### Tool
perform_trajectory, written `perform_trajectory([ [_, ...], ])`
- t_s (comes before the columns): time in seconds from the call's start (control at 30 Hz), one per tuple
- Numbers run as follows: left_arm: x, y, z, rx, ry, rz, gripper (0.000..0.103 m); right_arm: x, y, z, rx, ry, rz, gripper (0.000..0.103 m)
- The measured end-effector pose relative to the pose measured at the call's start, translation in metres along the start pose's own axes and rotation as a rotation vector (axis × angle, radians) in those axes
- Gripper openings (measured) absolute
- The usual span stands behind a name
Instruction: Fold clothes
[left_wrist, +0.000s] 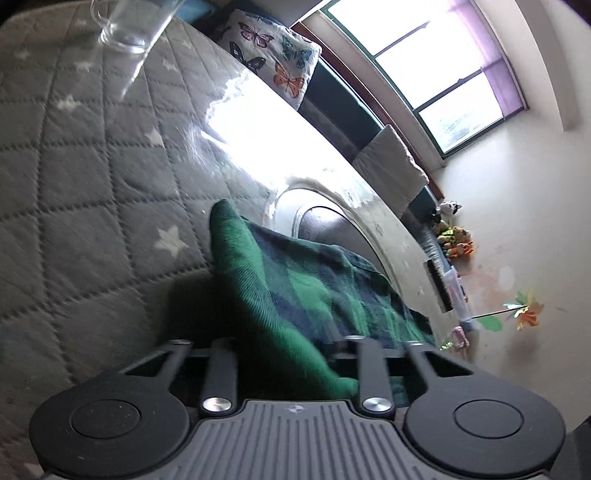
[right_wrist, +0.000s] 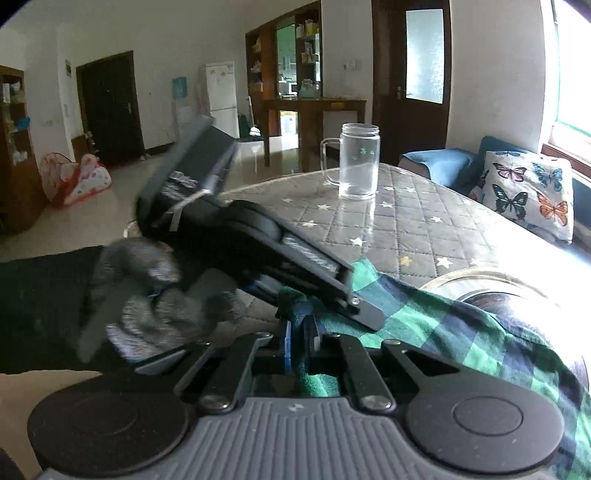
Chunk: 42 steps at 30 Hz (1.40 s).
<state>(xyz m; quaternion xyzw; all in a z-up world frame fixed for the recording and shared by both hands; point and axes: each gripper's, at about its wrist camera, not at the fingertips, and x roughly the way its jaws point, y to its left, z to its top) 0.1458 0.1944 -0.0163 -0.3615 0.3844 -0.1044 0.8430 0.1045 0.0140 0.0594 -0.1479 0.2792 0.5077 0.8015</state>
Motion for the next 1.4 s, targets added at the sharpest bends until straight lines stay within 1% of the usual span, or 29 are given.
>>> perform_trajectory([
  [0.1, 0.001, -0.001, 0.000, 0.003, -0.006, -0.001, 0.008, -0.006, -0.016, -0.005, 0.031, 0.010, -0.021, 0.006],
  [0.13, 0.001, -0.002, 0.000, 0.004, -0.009, -0.001, 0.008, -0.008, -0.022, -0.007, 0.044, 0.013, -0.029, 0.009],
  [0.17, 0.001, -0.002, 0.000, 0.005, -0.011, -0.001, 0.008, -0.011, -0.028, -0.009, 0.056, 0.017, -0.038, 0.018],
  [0.23, 0.002, -0.003, 0.000, 0.007, -0.015, -0.002, 0.007, -0.015, -0.040, -0.012, 0.080, 0.024, -0.055, 0.021],
  [0.47, 0.001, -0.004, -0.001, 0.009, -0.024, -0.004, 0.007, -0.030, -0.082, -0.024, 0.165, 0.050, -0.114, 0.021],
  [0.53, 0.000, -0.005, -0.003, 0.009, -0.026, -0.003, 0.007, -0.021, -0.107, -0.025, 0.211, 0.063, -0.191, 0.019],
  [0.57, 0.000, -0.005, -0.003, 0.008, -0.027, -0.004, 0.007, -0.014, -0.119, -0.024, 0.233, 0.072, -0.222, 0.015],
  [0.6, 0.000, -0.006, -0.003, 0.007, -0.028, -0.006, 0.007, -0.007, -0.131, -0.023, 0.253, 0.082, -0.245, 0.014],
  [0.67, 0.000, -0.007, -0.002, 0.007, -0.029, -0.006, 0.007, 0.012, -0.155, -0.020, 0.290, 0.105, -0.292, 0.013],
  [0.83, -0.001, -0.009, -0.002, 0.011, -0.033, -0.014, 0.007, 0.058, -0.187, -0.016, 0.313, 0.164, -0.363, 0.013],
  [0.9, -0.003, -0.010, -0.001, 0.009, -0.036, -0.018, 0.007, 0.067, -0.191, -0.017, 0.306, 0.180, -0.371, 0.012],
  [0.97, -0.005, -0.010, -0.001, 0.007, -0.040, -0.022, 0.007, 0.067, -0.191, -0.017, 0.295, 0.182, -0.370, 0.013],
  [1.17, -0.011, -0.020, 0.001, 0.016, -0.061, -0.041, 0.007, 0.032, -0.169, -0.022, 0.263, 0.196, -0.342, 0.013],
  [1.27, -0.013, -0.027, 0.002, 0.025, -0.072, -0.049, 0.007, 0.018, -0.155, -0.027, 0.263, 0.179, -0.330, 0.013],
  [1.4, -0.017, -0.037, 0.002, 0.035, -0.082, -0.054, 0.007, 0.021, -0.143, -0.038, 0.265, 0.166, -0.340, 0.014],
])
